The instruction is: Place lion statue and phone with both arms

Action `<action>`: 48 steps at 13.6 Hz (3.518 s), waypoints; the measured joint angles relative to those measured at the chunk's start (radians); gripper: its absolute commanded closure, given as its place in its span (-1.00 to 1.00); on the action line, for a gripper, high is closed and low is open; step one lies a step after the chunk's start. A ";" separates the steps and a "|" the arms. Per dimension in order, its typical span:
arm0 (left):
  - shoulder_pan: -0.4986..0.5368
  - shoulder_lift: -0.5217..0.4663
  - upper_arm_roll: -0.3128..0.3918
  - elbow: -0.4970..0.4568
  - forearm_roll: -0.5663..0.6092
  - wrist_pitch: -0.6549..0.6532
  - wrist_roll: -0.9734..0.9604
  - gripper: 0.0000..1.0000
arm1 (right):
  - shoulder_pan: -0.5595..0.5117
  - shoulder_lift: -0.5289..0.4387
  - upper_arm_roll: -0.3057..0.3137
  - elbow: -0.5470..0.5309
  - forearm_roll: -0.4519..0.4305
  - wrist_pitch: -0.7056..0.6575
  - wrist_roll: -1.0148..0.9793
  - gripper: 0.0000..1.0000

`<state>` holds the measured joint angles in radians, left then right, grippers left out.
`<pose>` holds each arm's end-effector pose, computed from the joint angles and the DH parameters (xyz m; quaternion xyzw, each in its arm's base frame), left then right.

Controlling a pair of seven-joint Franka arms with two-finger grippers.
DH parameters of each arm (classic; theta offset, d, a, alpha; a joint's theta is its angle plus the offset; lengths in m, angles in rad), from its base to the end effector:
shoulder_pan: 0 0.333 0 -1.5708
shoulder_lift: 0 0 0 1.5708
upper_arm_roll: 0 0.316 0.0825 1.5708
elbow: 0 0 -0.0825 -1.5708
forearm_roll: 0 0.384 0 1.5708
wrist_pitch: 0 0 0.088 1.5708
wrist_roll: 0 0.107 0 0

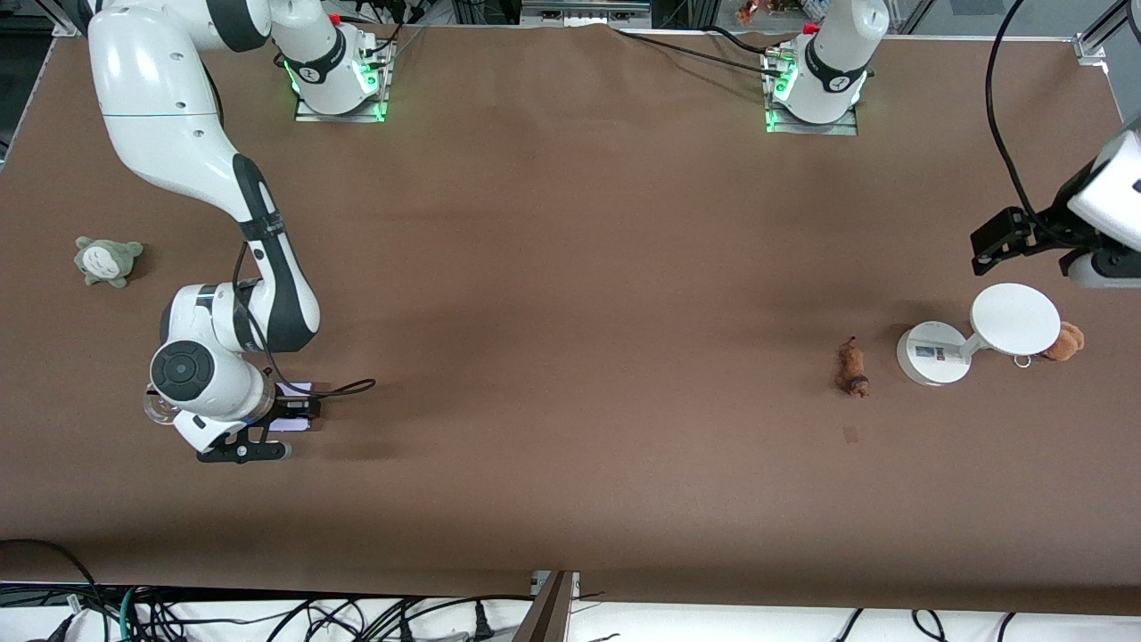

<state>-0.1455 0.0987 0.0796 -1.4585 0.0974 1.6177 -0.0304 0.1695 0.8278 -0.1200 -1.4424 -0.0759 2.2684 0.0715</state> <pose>0.5895 -0.0314 0.6263 -0.9980 0.0188 -0.0329 0.0511 0.7222 0.0499 0.1981 0.9968 0.0326 0.0057 0.0729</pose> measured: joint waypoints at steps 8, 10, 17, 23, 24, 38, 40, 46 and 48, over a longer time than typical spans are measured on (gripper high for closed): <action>0.016 -0.011 -0.016 0.000 0.013 -0.013 0.001 -1.00 | -0.015 0.006 -0.001 -0.037 0.000 0.071 -0.019 -1.00; 0.016 -0.011 -0.021 0.000 0.013 -0.013 0.001 -1.00 | -0.016 0.007 -0.001 -0.038 0.000 0.074 -0.020 -1.00; 0.016 -0.007 -0.057 -0.004 0.013 -0.017 0.000 -1.00 | 0.018 -0.031 0.010 0.004 0.000 0.031 -0.036 -1.00; 0.022 -0.007 -0.049 -0.004 -0.028 -0.017 0.000 -1.00 | 0.023 -0.218 0.041 0.022 0.000 -0.260 -0.050 -1.00; 0.027 -0.007 -0.045 -0.004 -0.038 -0.017 0.000 -1.00 | 0.023 -0.251 0.046 0.022 0.000 -0.308 -0.050 -1.00; 0.039 0.001 0.015 -0.008 -0.120 -0.018 0.001 -1.00 | 0.015 -0.636 0.068 0.019 0.040 -0.803 -0.050 -1.00; 0.039 0.001 0.015 -0.008 -0.120 -0.018 0.001 -1.00 | 0.013 -0.669 0.071 0.014 0.015 -0.817 -0.052 -1.00; 0.039 0.001 0.015 -0.008 -0.120 -0.018 0.001 -1.00 | -0.030 -0.772 0.096 -0.018 0.009 -0.886 -0.083 -1.00; 0.039 0.001 0.015 -0.009 -0.120 -0.018 0.001 -1.00 | -0.030 -0.765 0.102 -0.026 0.013 -0.887 -0.087 -1.00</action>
<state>-0.1067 0.0995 0.0943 -1.4671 -0.0231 1.5992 -0.0295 0.1396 0.0625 -0.0183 -1.4680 -0.0629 1.3813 -0.0152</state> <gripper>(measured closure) 0.000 0.000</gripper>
